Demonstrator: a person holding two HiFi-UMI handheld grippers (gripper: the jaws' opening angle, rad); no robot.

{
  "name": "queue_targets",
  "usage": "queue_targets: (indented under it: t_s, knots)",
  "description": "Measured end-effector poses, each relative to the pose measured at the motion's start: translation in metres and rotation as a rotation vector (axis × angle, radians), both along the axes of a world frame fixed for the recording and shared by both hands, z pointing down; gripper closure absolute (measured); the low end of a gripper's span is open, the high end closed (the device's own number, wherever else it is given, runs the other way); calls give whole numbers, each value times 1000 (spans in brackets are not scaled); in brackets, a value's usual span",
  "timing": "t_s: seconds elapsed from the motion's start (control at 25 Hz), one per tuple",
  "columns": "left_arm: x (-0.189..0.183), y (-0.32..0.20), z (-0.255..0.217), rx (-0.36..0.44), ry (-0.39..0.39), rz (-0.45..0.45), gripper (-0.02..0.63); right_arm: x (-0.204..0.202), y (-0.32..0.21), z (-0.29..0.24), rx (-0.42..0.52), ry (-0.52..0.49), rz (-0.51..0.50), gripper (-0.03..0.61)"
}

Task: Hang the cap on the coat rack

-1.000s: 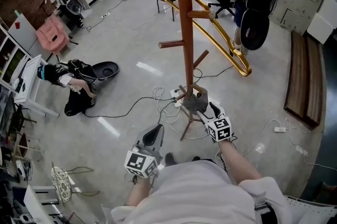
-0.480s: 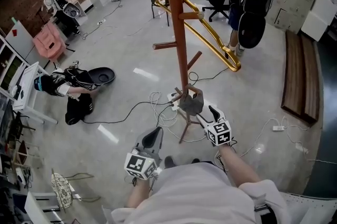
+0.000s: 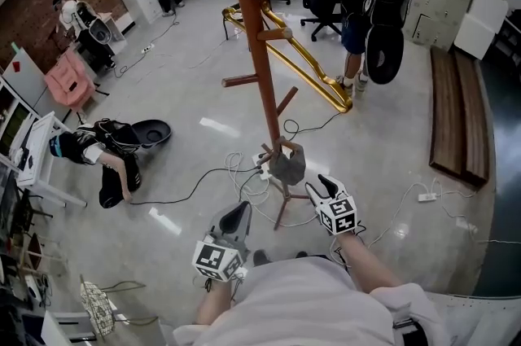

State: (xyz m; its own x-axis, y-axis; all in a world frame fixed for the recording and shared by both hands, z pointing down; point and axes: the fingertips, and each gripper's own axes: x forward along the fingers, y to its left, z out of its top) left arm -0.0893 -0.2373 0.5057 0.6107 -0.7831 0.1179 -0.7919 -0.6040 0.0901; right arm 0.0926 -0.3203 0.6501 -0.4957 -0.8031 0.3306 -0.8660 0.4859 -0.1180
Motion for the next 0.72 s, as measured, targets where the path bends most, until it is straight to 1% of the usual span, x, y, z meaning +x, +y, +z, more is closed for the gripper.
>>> queue_targets:
  t_s: [0.08, 0.2, 0.28, 0.52, 0.72]
  knots:
    - [3, -1, -1, 1, 3, 7, 603, 5, 2, -3, 8, 0, 18, 441]
    - [7, -2, -1, 2, 4, 17, 603, 11, 3, -6, 20, -7, 34, 551]
    - [9, -3, 0, 1, 1, 23, 603, 12, 4, -7, 21, -12, 33, 565]
    - [13, -6, 0, 1, 0, 36, 603, 15, 4, -10, 27, -19, 39, 566]
    - [14, -8, -3, 9, -6, 41, 603, 15, 4, -26, 50, -28, 34, 566]
